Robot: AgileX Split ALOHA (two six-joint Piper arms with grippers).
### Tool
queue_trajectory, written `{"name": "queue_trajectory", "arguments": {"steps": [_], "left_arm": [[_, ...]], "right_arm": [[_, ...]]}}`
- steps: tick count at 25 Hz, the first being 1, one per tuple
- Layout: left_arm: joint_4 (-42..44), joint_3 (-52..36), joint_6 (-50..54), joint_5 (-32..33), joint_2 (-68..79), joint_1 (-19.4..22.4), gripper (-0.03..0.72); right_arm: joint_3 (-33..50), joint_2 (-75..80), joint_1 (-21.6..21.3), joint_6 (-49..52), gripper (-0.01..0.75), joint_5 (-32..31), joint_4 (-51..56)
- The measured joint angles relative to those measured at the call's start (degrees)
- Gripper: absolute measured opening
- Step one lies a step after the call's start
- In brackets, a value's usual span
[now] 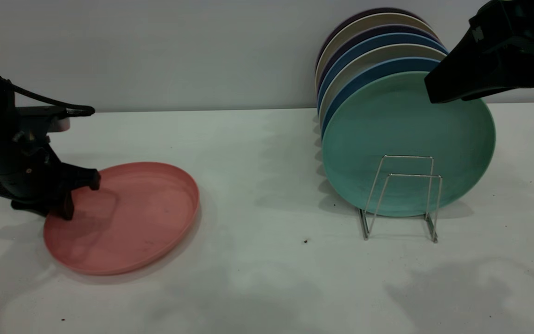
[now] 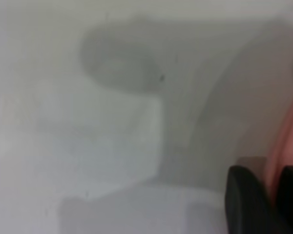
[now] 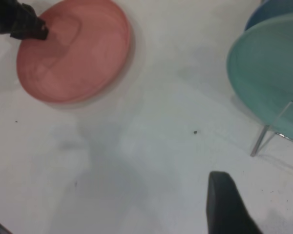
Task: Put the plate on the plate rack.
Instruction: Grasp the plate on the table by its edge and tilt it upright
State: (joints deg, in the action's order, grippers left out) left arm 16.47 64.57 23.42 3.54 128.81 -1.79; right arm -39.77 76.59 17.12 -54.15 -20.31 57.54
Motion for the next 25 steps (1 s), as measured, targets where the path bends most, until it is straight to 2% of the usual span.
{"name": "queue_trajectory", "arguments": {"steps": [3, 9, 19, 25], "left_arm": [[0.3, 0.3, 0.0, -2.1, 0.5, 0.1, 0.082], [4.3, 0.3, -0.2, -5.0, 0.6, 0.1, 0.078], [16.6, -1.7, -1.7, -3.5, -7.0, -0.4, 0.040], [28.8, -6.6, -2.4, -3.1, -14.9, -5.3, 0.029]], "right_arm": [[0.0, 0.0, 0.0, 0.0, 0.362, 0.3, 0.0], [0.0, 0.0, 0.0, 0.0, 0.362, 0.5, 0.0], [0.0, 0.0, 0.0, -1.1, 0.362, -1.6, 0.0], [0.0, 0.0, 0.0, -3.0, 0.362, -3.2, 0.0]]}}
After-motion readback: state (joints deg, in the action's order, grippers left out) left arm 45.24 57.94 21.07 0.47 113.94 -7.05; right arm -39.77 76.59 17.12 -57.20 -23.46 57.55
